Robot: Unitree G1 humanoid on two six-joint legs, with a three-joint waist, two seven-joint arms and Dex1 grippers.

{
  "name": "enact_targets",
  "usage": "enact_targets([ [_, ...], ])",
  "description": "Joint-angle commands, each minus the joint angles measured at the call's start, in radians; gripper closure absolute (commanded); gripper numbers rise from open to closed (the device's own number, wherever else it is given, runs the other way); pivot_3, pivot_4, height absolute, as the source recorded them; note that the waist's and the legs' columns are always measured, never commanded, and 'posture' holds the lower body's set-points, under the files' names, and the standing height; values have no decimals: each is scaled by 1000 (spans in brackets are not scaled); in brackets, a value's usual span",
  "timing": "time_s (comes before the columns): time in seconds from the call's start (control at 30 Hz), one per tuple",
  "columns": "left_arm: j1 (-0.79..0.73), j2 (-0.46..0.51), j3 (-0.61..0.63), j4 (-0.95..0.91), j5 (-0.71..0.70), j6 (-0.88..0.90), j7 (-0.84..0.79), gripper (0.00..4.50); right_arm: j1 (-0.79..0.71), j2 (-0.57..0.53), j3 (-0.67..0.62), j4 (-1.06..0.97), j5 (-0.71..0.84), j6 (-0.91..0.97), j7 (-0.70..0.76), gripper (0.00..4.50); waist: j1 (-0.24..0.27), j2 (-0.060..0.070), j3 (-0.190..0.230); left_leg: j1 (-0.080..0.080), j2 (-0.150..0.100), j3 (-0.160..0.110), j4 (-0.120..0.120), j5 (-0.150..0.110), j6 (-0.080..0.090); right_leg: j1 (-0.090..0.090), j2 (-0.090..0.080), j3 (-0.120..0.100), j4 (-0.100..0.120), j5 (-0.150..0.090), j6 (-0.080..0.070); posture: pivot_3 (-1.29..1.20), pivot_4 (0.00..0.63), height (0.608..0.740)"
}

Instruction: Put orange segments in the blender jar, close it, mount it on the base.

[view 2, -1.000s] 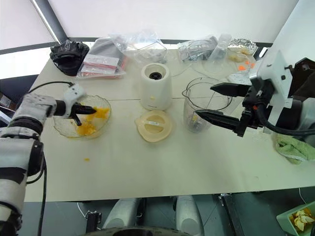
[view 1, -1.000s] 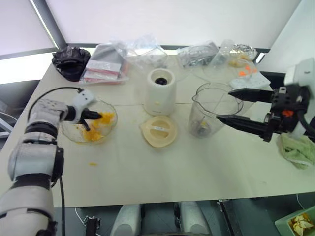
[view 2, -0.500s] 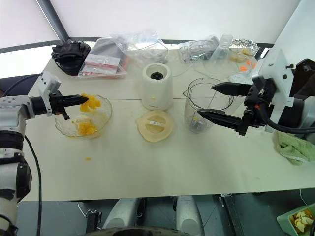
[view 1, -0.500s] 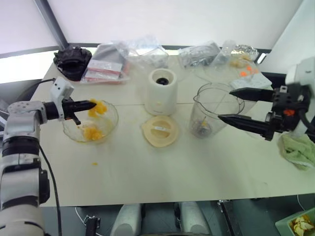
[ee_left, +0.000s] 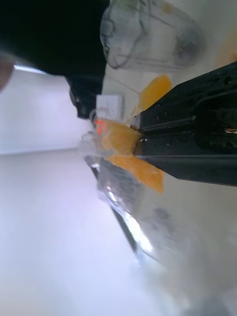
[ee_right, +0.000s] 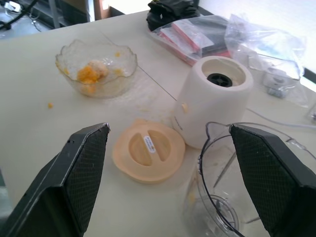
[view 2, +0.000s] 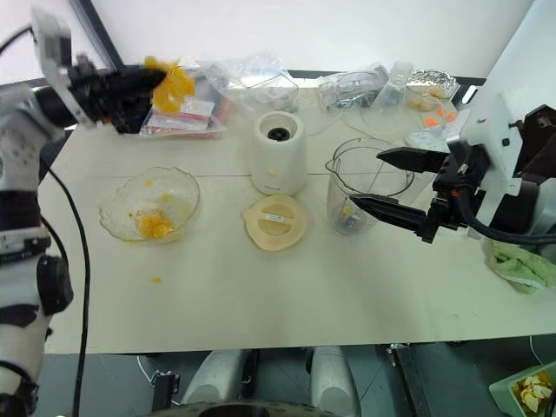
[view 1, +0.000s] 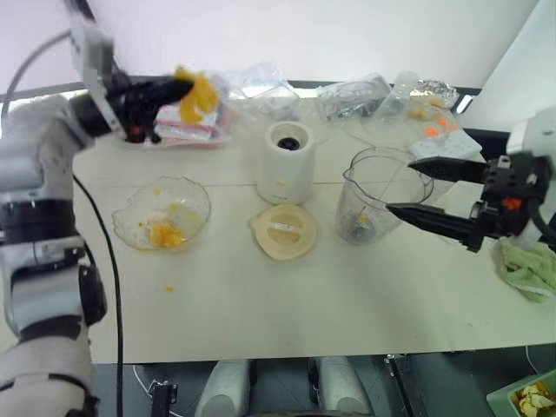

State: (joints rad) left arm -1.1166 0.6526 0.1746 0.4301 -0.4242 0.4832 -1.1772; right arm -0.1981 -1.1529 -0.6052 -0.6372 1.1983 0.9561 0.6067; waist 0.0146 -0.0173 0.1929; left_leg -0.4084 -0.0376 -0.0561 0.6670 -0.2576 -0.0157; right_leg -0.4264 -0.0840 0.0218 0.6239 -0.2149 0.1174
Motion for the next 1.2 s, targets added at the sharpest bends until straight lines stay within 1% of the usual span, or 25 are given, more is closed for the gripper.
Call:
enact_targets([
  [0.03,-179,-93,-68,143,13,-100,-91,4488,36,19,-91,-57,26,6,-43,402,3,-1,0,0,0,0,0,0,0,0,0,0,0,0,0,0,150,740],
  [0.17,-366,-241,-113,374,42,-229,-180,4488,97,42,-160,-113,63,16,-106,402,-2,-1,1,-1,-1,0,0,0,0,1,2,0,-3,0,0,0,150,740],
  [0.23,-439,-318,-123,489,62,-301,-196,4488,136,54,-207,-145,85,22,-142,402,-3,-1,1,-1,-1,0,0,-1,1,1,2,0,-3,0,0,0,150,740],
  [0.37,-522,-453,-141,683,129,-439,-178,4488,236,77,-325,-225,173,31,-240,402,-2,-1,1,-1,-1,0,-1,-2,4,1,2,0,-4,0,1,0,150,740],
  [0.47,-523,-552,-172,772,196,-545,-140,4488,362,105,-476,-303,285,27,-337,402,1,-2,1,-1,0,0,-1,-2,4,1,3,0,-4,0,1,0,150,740],
  [0.57,-488,-620,-201,825,266,-630,-102,4488,497,131,-598,-371,393,-13,-434,402,1,-2,2,-2,0,-1,-1,-2,4,1,2,0,-5,0,1,0,150,740],
  [0.67,-452,-671,-215,856,314,-671,-67,4488,613,135,-691,-407,488,-59,-506,402,-2,-3,2,-1,1,-1,-1,-2,4,1,2,2,-6,0,1,0,150,740],
  [0.73,-415,-703,-243,871,370,-718,-24,4488,669,121,-744,-410,549,-78,-544,402,-1,-3,2,-1,2,-1,-1,-2,4,1,2,3,-6,0,2,0,150,740],
  [0.9,-362,-728,-317,896,505,-787,92,4488,750,94,-835,-410,647,-97,-599,402,0,-3,2,-1,2,0,0,-2,4,2,2,3,-7,0,2,0,150,740],
  [0.97,-356,-731,-321,898,523,-797,109,4488,767,89,-859,-410,674,-97,-610,402,1,-3,2,-1,2,0,0,-2,4,2,2,3,-7,0,2,0,150,740],
  [1.0,-354,-734,-312,899,522,-796,112,4239,773,85,-868,-410,686,-96,-617,402,1,-3,2,-1,2,0,0,-2,4,2,2,3,-8,0,2,0,150,740],
  [1.07,-350,-740,-295,900,519,-801,121,3575,784,80,-887,-410,710,-93,-630,402,2,-3,2,-1,2,0,0,-2,4,2,2,3,-8,0,2,0,150,740],
  [1.1,-349,-743,-285,899,515,-806,126,3157,788,78,-894,-410,719,-92,-636,402,2,-3,2,-2,2,0,0,-2,4,2,2,3,-8,0,2,0,150,740],
  [1.13,-349,-744,-279,899,513,-810,129,2587,792,76,-902,-410,728,-91,-640,402,2,-4,2,-2,2,0,0,-3,4,2,2,3,-9,0,2,0,150,740],
  [1.2,-352,-746,-263,898,506,-813,139,1624,795,72,-902,-410,736,-90,-649,402,3,-4,2,-2,2,0,0,-3,4,3,2,3,-9,0,2,0,150,740],
])
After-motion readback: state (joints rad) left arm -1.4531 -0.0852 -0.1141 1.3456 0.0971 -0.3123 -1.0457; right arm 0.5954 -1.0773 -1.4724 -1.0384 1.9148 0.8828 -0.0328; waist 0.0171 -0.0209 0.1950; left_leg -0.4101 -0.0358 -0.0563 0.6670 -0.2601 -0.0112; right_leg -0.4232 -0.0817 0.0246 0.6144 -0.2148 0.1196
